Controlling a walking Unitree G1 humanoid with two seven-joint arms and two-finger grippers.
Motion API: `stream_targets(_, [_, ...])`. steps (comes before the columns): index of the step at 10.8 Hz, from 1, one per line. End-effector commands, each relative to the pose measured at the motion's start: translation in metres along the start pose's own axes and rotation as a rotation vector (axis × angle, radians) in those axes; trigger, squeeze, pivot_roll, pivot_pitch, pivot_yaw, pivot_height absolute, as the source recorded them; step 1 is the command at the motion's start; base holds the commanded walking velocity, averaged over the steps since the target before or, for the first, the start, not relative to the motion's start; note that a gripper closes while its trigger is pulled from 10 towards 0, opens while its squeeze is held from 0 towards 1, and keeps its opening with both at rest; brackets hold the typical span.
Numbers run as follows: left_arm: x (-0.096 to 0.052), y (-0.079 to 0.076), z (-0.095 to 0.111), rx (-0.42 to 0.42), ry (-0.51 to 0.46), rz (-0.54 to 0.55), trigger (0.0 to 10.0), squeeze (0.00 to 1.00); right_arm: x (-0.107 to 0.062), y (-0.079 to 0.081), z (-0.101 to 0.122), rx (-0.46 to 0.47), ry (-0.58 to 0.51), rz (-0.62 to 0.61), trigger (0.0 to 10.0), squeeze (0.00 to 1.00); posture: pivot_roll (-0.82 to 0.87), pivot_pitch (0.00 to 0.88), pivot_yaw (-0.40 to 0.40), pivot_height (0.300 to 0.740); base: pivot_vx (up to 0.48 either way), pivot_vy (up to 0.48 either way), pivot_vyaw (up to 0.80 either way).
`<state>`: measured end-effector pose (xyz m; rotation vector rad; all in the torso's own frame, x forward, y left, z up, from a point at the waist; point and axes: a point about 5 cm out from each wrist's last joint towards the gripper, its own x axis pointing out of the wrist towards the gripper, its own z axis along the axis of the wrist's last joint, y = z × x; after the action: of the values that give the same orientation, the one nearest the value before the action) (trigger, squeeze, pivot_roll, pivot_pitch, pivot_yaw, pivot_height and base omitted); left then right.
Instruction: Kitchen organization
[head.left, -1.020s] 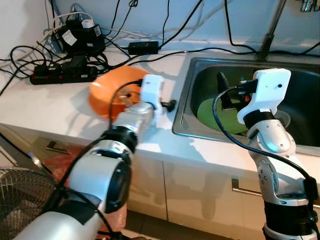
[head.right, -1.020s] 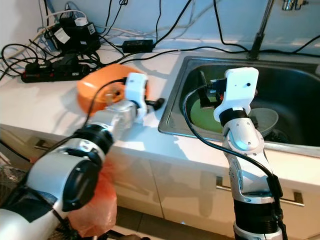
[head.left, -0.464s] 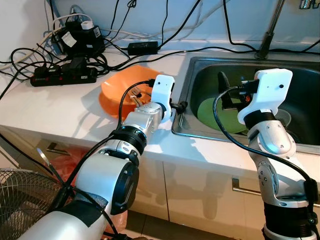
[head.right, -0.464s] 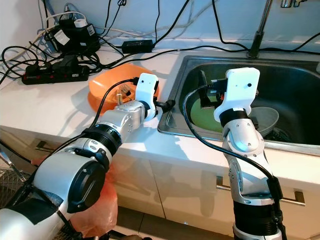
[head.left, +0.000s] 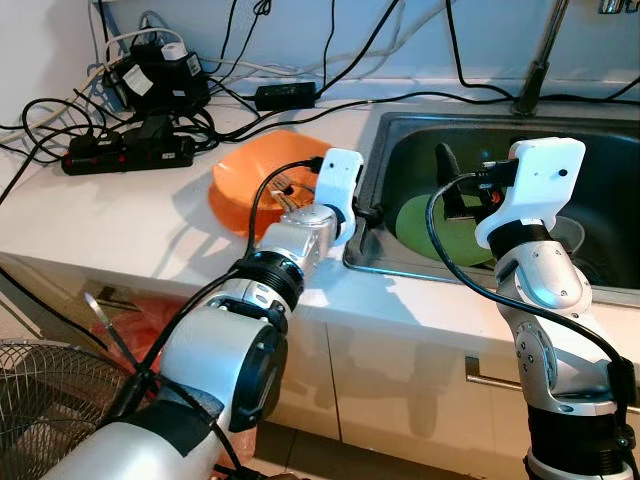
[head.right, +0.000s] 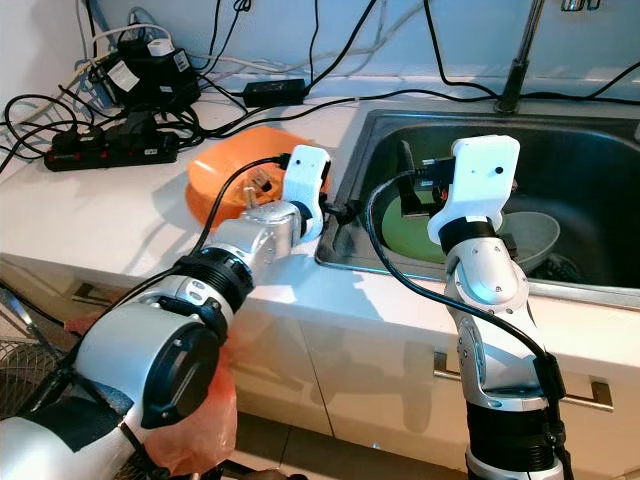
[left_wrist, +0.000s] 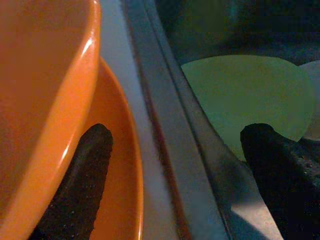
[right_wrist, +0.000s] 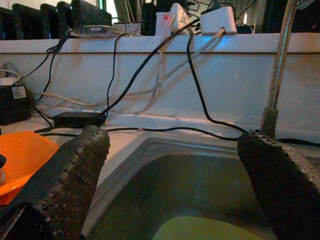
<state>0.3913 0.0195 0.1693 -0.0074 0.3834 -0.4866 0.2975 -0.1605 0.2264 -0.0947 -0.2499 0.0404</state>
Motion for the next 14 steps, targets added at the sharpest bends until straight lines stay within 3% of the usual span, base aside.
stream_targets(1, [0.001,-0.005,-0.004,0.004,0.044,-0.031,10.0,0.0,-0.002,0.001,0.001,-0.002,0.005,-0.007,10.0,0.0,-0.1,0.008,0.15,0.74,0.0,0.0,0.0])
stream_targets(7, [0.0,0.0,-0.005,0.062,0.02,-0.022,10.0,0.0,-0.001,0.002,0.0,-0.002,0.006,-0.004,10.0,0.0,-0.09,0.007,0.143,0.74,0.0,0.0,0.0])
stream_targets(10, [-0.001,0.006,-0.002,0.129,-0.032,0.005,10.0,0.0,-0.001,0.002,0.0,-0.001,0.006,-0.002,10.0,0.0,-0.09,0.006,0.14,0.74,0.0,0.0,0.0])
stream_targets(14, [-0.003,0.004,0.007,0.121,-0.14,-0.002,10.0,0.0,0.001,0.002,0.0,0.0,0.003,0.007,10.0,0.0,-0.08,0.003,0.129,0.74,0.0,0.0,0.0])
